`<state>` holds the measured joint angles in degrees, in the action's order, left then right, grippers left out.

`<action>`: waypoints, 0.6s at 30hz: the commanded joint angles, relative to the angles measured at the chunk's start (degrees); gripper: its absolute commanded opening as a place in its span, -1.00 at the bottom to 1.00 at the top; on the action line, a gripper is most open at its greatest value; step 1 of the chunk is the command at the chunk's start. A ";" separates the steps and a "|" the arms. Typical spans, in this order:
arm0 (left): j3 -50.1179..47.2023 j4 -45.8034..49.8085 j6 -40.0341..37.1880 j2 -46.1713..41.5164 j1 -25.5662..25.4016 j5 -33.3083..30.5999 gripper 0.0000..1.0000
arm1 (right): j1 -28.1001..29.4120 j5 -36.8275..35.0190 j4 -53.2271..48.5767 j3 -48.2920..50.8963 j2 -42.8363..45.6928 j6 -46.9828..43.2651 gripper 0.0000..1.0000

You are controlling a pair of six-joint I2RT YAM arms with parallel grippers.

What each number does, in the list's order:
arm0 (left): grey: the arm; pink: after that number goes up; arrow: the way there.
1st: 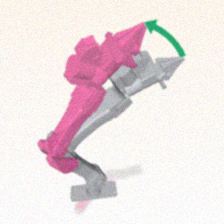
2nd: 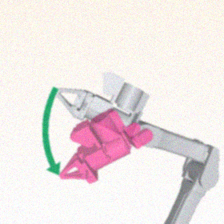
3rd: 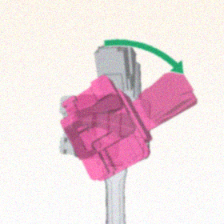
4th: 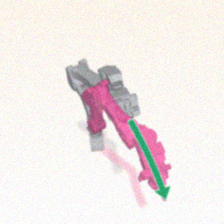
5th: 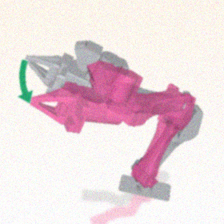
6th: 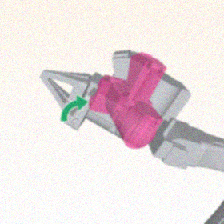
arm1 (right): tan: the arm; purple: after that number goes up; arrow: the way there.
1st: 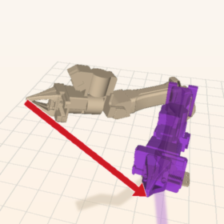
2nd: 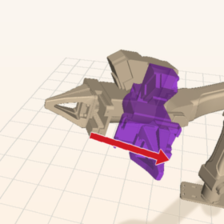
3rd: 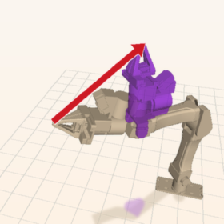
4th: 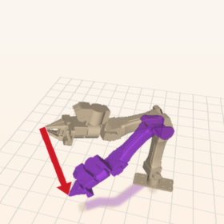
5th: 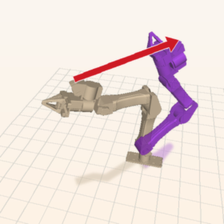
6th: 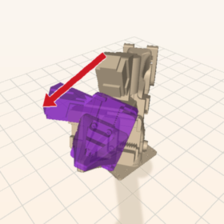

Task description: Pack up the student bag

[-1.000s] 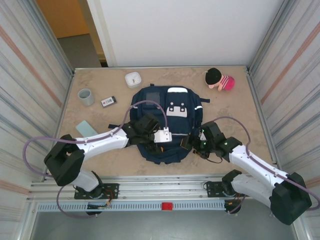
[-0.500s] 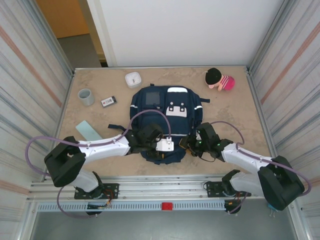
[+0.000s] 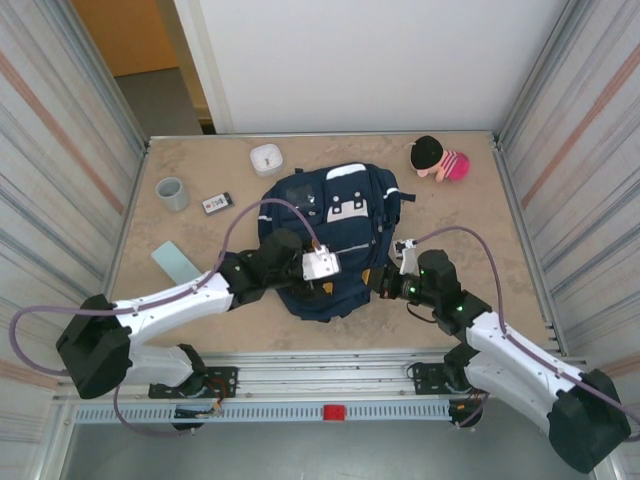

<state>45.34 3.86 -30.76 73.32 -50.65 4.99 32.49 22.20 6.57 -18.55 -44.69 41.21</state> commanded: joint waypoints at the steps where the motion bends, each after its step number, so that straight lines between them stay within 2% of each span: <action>1: 2.57 -1.85 1.07 1.04 0.52 4.64 0.69 | -0.49 1.89 7.65 -1.54 3.40 -11.21 -0.94; 6: 5.01 -3.75 1.34 6.67 0.50 6.32 0.63 | -0.59 3.59 7.60 -1.46 3.51 -11.48 -0.95; 9: 6.02 -6.54 1.93 10.18 0.54 5.20 0.50 | -0.59 4.63 7.91 -1.10 3.76 -11.32 -0.95; 11: 6.67 -7.77 1.59 12.22 0.58 4.40 0.19 | -0.59 5.13 7.63 -1.19 4.06 -11.17 -0.94; 13: 7.86 -7.32 1.08 13.17 0.63 3.88 -0.25 | -0.59 3.62 4.52 -1.61 4.57 -10.73 -0.88; 14: 8.65 -6.47 0.94 12.92 0.80 3.88 -0.46 | -0.59 1.65 1.73 -1.99 4.82 -10.03 -0.76; 15: 9.60 -5.35 0.85 12.37 1.05 3.95 -0.69 | -0.68 -1.01 -2.37 -2.73 5.08 -8.95 -0.46; 16: 10.90 -3.83 0.77 11.75 1.47 3.97 -0.85 | -0.84 -3.49 -6.23 -3.20 5.26 -7.78 -0.07; 18: 14.53 0.59 1.06 10.70 2.56 4.39 -0.98 | -0.94 -5.25 -10.86 -3.25 6.14 -6.46 0.37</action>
<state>53.91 3.05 -29.65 86.00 -49.84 10.48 31.48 20.29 0.49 -18.98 -40.77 34.24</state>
